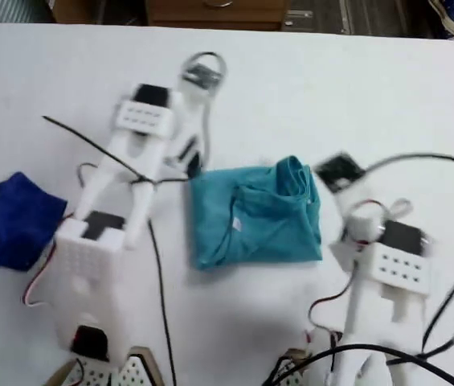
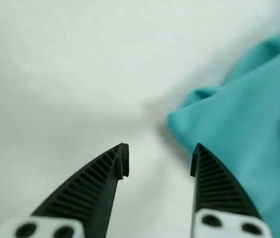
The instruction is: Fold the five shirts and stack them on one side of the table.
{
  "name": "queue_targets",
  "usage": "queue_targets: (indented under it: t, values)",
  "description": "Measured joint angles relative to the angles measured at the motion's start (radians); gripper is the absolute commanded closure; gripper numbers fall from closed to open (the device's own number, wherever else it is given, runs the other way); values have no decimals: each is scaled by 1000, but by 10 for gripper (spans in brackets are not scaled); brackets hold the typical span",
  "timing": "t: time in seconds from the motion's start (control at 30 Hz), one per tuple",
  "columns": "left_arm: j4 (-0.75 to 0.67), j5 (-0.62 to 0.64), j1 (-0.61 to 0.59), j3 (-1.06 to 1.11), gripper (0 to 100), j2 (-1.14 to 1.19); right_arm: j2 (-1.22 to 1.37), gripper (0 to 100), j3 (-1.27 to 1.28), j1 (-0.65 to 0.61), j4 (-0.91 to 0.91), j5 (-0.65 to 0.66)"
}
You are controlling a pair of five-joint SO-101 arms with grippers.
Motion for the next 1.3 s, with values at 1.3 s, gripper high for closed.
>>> queue_targets:
  t: [1.3]
  values:
    - [106, -52, -488, -170, 774, -83, 1040, 804, -939, -554, 238, 144]
